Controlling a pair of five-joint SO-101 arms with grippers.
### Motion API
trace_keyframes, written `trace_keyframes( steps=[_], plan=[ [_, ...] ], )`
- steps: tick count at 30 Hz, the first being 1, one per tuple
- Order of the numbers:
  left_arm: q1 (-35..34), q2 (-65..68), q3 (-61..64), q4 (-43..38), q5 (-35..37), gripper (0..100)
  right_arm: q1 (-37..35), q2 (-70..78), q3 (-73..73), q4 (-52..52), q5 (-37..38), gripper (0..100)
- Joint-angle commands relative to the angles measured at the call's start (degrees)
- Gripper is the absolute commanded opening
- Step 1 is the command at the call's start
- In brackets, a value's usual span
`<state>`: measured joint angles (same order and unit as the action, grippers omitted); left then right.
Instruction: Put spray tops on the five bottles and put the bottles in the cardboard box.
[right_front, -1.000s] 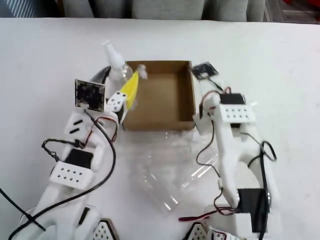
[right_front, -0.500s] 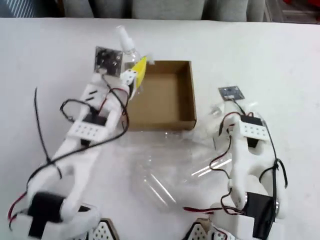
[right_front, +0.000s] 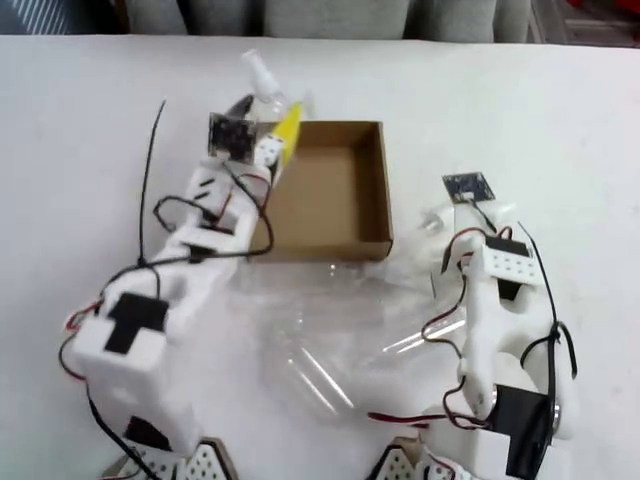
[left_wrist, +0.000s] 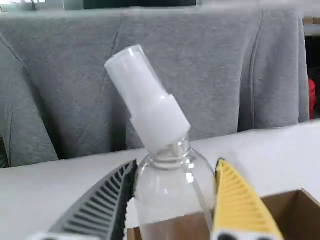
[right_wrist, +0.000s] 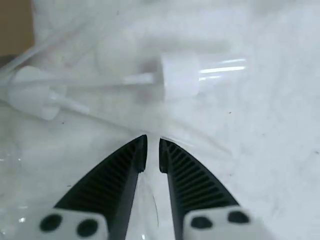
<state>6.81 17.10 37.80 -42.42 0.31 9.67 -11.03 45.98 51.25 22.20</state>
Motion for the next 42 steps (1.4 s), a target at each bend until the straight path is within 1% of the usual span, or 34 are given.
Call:
trace_keyframes(
  steps=[1,8,24,36,39,42],
  plan=[
    [-1.80,4.35,-7.82,-1.76,0.00,12,0.57,-1.54,-0.35,-0.75,0.53,1.8],
    [-2.07,11.30,-13.10,-1.58,-0.09,12,0.57,-1.54,-0.35,-0.75,0.53,1.8],
    [-1.89,16.75,-17.41,-1.58,-0.44,12,0.57,-1.54,-0.26,-0.84,0.53,1.8],
    [-1.10,16.66,-15.65,-1.58,-0.53,13,0.57,-1.54,-0.26,-0.84,0.53,1.8],
    [-0.75,16.48,-14.86,-1.49,-0.53,16,0.57,-1.54,-0.26,-0.84,0.53,1.8],
    [-0.57,16.13,-13.27,-1.32,-0.35,25,0.66,-1.54,-0.26,-0.92,0.53,1.8]
  ],
)
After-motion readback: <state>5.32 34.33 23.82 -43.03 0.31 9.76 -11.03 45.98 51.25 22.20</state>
